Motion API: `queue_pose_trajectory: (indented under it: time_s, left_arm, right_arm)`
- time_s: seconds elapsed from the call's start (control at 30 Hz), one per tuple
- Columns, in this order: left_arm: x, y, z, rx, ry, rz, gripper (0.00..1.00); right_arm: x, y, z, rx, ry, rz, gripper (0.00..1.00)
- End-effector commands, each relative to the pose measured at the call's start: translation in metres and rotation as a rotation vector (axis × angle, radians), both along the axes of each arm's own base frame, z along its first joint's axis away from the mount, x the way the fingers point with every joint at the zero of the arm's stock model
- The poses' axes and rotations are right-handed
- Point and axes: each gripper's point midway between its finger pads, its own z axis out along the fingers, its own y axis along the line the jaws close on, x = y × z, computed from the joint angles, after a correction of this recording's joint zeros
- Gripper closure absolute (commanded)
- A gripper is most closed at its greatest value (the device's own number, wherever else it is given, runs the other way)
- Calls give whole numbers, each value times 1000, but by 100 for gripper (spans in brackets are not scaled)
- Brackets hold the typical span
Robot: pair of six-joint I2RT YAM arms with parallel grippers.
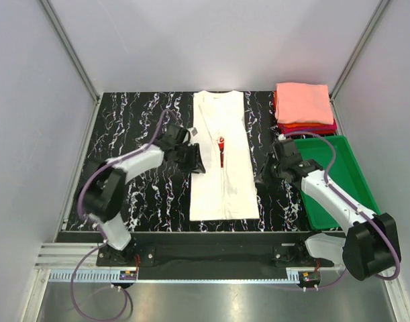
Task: Fold and stack the t-shirts
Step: Fold the tshirt
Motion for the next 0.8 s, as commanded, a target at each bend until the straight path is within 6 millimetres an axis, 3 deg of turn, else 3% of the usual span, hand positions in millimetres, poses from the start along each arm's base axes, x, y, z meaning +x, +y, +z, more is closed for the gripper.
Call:
queue_pose_trajectory:
  time_s: [0.0,0.03,0.1,0.13,0.2,0.23,0.3,0.43,0.6,0.77]
  left_arm:
    - [-34,16,68,-63,-172,-13,60]
    - [-53,27,53,-43,-141,-9,58]
    - [-74,39,59,-58,-163,-7,54]
    - [-93,47,41,-48,-112,2,54]
    - [-117,55,29,-54,-87,4,53]
    - [-124,55,31,-62,-95,9,52]
    - [-139,59,15,-52,-61,13,51]
    - [-159,51,-2,-74,-11,-11,49]
    - [-171,48,-24,-42,44,-30,48]
    - [-177,38,-32,-29,71,-53,51]
  right_arm:
    - [-51,14,-26,125,185,47,77]
    - [-58,15,-28,149,201,40,76]
    - [-74,15,-37,174,246,38,74]
    - [-77,14,-36,178,239,36,73]
    - [-84,11,-41,174,255,17,68]
    - [-88,10,-44,181,263,14,64]
    - [-93,9,-51,173,291,12,62]
    - [-101,2,-72,129,343,-8,59]
    - [-98,0,-73,124,338,-37,59]
    - [-101,2,-77,130,369,-51,61]
